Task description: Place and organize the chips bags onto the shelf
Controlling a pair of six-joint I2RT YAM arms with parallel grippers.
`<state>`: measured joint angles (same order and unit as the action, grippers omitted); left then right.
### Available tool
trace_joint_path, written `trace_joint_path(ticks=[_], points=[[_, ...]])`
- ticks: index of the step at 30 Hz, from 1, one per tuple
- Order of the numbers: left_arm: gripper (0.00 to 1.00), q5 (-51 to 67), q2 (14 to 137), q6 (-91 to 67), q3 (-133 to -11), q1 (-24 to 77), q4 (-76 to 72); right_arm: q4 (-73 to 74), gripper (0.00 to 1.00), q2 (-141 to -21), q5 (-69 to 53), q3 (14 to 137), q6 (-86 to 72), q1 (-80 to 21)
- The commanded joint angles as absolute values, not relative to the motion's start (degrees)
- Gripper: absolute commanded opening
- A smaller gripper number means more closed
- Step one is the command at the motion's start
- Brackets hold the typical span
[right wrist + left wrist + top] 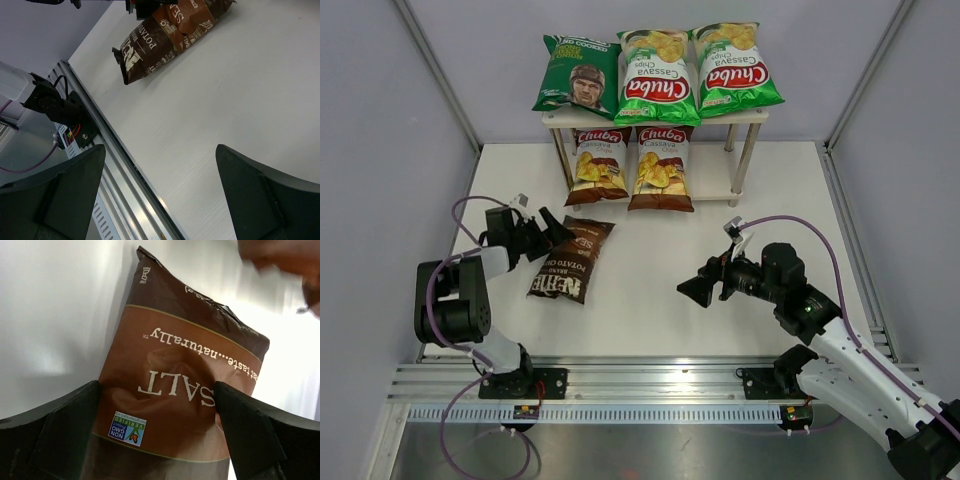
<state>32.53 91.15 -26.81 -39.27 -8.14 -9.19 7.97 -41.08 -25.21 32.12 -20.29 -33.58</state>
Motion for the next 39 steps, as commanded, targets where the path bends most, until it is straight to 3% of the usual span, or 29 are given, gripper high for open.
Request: trace_joint_path(ticks=[1,13,17,18,20,21,27,28,31,34,39], points=[[0.99,27.34,87.8,-25.83,-35.43,-3.52,-9.57,5.36,1.0,-41.05,-26.72,32.26,-19.25,-33.4],[0.96,18.64,79.19,-38.39,-23.22,3.59,-17.29,5.36,1.0,-40.61,-26.72,32.17,-19.16,-33.4],[0.81,15.83,74.03,-43.32,-18.47,6.41,-21.62,5.36,0.99,-40.52,-26.37,32.17,-19.16,-33.4],[0.7,13.73,72.52,-44.72,-17.94,6.85,-21.27,5.27,0.99,-40.52,-26.28,32.08,-19.16,-33.4],[0.62,10.91,67.62,-45.96,-17.14,7.21,-19.79,5.36,0.99,-40.6,-26.28,32.08,-19.16,-33.4],[0.53,7.24,65.85,-46.4,-17.05,8.08,-16.9,5.27,1.0,-40.61,-26.19,32.08,-19.16,-33.4],[0.4,-8.93,48.91,-51.58,-16.61,12.21,-4.6,5.01,1.0,-41.22,-25.75,32.08,-19.25,-33.4],[0.29,-10.62,46.95,-54.38,-16.35,12.56,-3.0,4.84,1.0,-41.31,-25.58,31.99,-19.25,-33.4],[0.18,-14.14,39.67,-58.86,-13.37,13.45,-1.67,4.57,0.99,-41.92,-25.4,31.9,-19.42,-33.4],[0.0,-15.9,33.69,-62.13,-11.34,13.8,-0.97,3.96,0.99,-42.89,-25.23,31.9,-19.6,-33.4],[0.0,-15.91,29.71,-63.89,-13.09,13.89,2.8,2.73,1.0,-45.61,-25.31,31.9,-20.12,-33.4]])
